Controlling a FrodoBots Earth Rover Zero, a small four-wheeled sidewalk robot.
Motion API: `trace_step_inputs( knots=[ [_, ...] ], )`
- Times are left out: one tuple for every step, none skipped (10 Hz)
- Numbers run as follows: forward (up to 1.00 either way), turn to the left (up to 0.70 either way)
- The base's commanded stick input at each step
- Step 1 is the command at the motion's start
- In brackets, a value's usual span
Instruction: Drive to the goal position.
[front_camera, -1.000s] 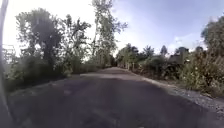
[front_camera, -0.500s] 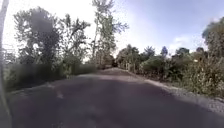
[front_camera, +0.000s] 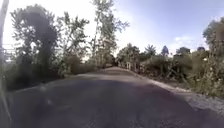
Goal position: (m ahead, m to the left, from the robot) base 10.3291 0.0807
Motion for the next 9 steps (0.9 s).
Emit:
trace_step_inputs(
  knots=[
    [0.7, 0.0],
    [0.7, 0.0],
    [0.7, 0.0],
    [0.7, 0.0],
    [0.7, 0.0],
    [0.7, 0.0],
    [0.7, 0.0],
    [0.7, 0.0],
    [0.7, 0.0]
  ],
)
